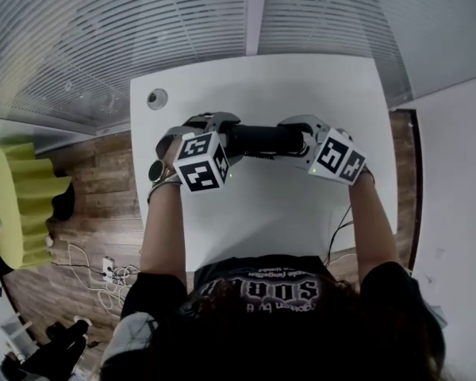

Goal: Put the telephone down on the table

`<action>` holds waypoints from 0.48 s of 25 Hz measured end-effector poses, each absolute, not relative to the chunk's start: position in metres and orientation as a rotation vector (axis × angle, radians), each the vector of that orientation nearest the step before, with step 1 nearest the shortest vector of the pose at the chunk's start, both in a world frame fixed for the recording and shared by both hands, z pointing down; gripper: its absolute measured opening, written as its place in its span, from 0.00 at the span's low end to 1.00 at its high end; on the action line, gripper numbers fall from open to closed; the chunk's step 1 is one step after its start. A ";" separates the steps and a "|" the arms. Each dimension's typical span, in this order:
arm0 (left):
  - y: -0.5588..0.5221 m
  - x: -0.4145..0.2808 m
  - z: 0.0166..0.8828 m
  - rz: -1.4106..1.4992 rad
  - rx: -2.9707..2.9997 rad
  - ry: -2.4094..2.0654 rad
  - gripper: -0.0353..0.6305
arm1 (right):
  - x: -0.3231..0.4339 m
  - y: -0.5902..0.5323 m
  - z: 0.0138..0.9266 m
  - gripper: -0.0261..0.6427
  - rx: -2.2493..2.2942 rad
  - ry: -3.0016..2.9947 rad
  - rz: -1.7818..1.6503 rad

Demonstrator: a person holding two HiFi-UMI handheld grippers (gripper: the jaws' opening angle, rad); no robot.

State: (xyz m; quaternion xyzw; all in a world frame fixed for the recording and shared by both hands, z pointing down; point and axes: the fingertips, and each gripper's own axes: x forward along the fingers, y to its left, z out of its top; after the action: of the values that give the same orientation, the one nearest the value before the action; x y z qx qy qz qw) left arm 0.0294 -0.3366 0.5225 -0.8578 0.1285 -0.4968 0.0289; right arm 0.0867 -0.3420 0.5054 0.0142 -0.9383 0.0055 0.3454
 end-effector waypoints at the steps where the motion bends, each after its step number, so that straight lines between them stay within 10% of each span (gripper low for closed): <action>1: -0.334 0.030 0.528 -1.539 -2.643 0.400 0.50 | 0.088 -0.339 0.511 0.46 0.036 -2.432 0.015; 12: -0.368 0.026 0.561 -1.610 -2.655 0.436 0.50 | 0.085 -0.376 0.546 0.46 -0.023 -2.387 0.034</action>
State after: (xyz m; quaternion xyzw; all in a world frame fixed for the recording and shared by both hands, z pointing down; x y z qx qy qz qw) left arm 0.0264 -0.3677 0.5613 -0.8467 0.1391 -0.5136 0.0030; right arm 0.0855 -0.3758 0.5459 -0.0089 -0.9296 0.0132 0.3683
